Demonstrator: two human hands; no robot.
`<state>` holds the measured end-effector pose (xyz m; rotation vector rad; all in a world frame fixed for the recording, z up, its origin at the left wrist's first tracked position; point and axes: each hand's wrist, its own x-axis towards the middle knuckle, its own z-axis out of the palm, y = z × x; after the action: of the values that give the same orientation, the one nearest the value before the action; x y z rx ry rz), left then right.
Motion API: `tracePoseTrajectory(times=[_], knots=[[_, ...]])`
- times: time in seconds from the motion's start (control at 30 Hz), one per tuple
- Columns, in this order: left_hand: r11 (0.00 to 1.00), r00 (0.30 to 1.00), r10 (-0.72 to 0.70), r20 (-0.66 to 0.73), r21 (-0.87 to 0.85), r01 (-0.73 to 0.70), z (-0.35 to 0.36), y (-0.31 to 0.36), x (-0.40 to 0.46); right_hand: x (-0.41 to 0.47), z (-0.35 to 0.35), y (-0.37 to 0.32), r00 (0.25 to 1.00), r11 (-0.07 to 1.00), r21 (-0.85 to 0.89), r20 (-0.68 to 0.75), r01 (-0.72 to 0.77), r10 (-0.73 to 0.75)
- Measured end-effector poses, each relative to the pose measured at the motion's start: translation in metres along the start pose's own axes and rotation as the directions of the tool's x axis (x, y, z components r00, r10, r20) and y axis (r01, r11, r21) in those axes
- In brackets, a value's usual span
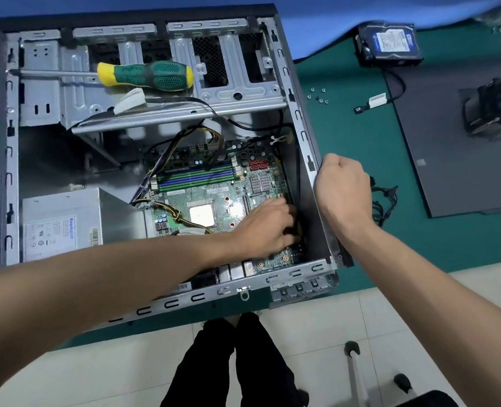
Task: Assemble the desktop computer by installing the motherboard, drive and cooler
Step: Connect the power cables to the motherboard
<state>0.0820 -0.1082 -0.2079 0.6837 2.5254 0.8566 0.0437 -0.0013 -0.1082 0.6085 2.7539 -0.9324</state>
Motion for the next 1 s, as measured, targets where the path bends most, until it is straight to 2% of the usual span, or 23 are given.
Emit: tracePoseTrajectory(times=[0.13,0.37,0.47,0.53,0.6,0.67,0.73,0.83,0.93,1.0], knots=[[0.998,0.998,-0.058,0.015,0.038,0.058,-0.003,0.004,0.003,0.002,0.0,0.0,1.0,1.0,0.008,0.013,-0.006,0.006],[0.975,0.965,-0.198,0.174,-0.068,0.212,-0.029,0.017,0.018,0.0,-0.001,-0.002,0.999,1.0,0.006,0.031,-0.005,0.004],[0.976,0.961,-0.204,0.189,-0.042,0.215,-0.041,0.021,0.011,-0.002,-0.002,-0.002,1.0,1.0,0.011,0.019,0.025,-0.025],[0.978,0.974,-0.186,0.131,-0.072,0.196,-0.051,0.019,0.001,-0.005,-0.002,-0.002,0.994,0.994,0.012,-0.001,0.106,-0.106],[0.958,0.965,-0.261,0.023,-0.118,0.262,-0.062,0.014,-0.012,-0.012,-0.004,-0.002,0.964,0.965,-0.013,-0.04,0.263,-0.263],[0.924,0.927,-0.371,-0.051,-0.126,0.362,-0.072,0.008,-0.027,-0.019,-0.005,-0.003,0.893,0.893,-0.089,-0.053,0.442,-0.447],[0.894,0.894,-0.445,-0.057,-0.091,0.44,-0.078,0.002,-0.04,-0.023,-0.006,-0.005,0.838,0.83,-0.159,-0.029,0.535,-0.545],[0.871,0.871,-0.489,0.054,-0.023,0.49,-0.08,0.003,-0.058,-0.024,-0.008,-0.007,0.818,0.784,-0.258,0.042,0.564,-0.574],[0.889,0.863,-0.452,0.227,0.197,0.414,-0.078,0.001,-0.07,-0.025,-0.008,-0.011,0.809,0.736,-0.351,0.14,0.579,-0.571],[0.888,0.869,-0.416,0.269,0.327,0.324,-0.075,0.0,-0.072,-0.026,-0.008,-0.014,0.803,0.702,-0.399,0.2,0.59,-0.561]])
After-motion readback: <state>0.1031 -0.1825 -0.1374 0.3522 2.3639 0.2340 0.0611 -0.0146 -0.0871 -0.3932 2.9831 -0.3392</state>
